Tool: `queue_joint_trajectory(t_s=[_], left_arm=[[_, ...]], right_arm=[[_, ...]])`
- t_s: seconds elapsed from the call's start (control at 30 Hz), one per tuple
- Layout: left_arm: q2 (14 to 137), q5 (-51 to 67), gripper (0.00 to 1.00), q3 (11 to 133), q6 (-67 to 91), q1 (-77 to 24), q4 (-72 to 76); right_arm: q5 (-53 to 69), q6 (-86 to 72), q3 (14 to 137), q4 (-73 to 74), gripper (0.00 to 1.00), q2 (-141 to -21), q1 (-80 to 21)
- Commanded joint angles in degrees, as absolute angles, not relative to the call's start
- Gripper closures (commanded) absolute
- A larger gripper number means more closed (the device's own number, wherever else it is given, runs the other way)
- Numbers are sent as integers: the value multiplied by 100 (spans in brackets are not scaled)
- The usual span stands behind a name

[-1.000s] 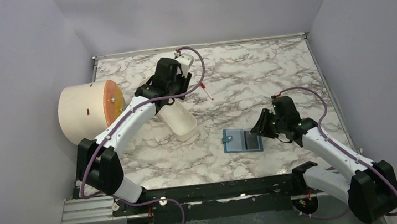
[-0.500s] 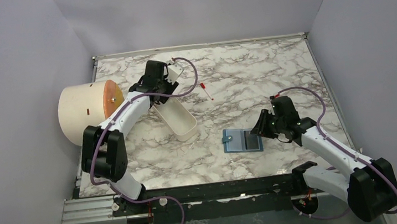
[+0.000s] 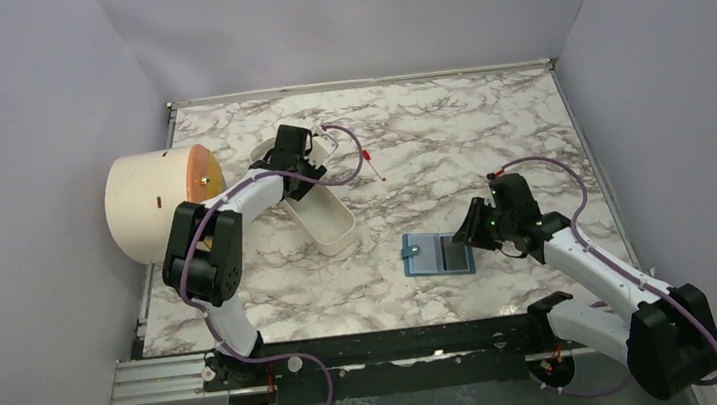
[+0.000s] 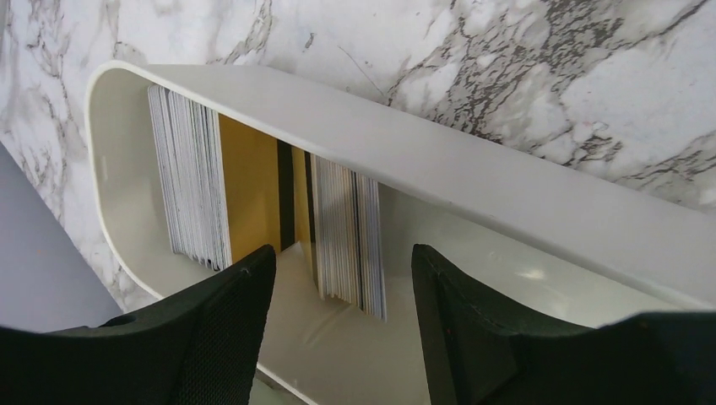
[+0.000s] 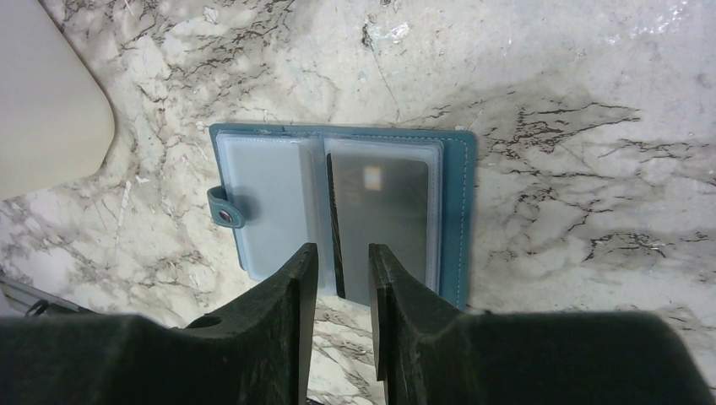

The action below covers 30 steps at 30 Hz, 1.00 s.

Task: Put the credit cards into the card holder
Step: Pick up the credit card from the storage box.

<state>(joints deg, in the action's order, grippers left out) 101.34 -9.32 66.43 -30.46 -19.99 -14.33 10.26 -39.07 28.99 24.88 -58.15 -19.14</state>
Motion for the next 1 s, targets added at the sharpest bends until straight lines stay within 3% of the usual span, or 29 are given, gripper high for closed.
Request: queue_joint_trajectory(t_s=[0.0,0.4,0.97], left_arm=[[10267,-1623,36,6521,-3371,-1986,-810],[10464,-2459,34,6413,-3850,-1969,237],[10582,-2478,42,6552,-4072,-1747,382]], right_arm=[[1110,-3793,3045,2307,71,-5844,-1945],[1023,-3757,3091,2360,71,-5910,-1944],[995,-3718,3162,2239,72,-6219,-1946]])
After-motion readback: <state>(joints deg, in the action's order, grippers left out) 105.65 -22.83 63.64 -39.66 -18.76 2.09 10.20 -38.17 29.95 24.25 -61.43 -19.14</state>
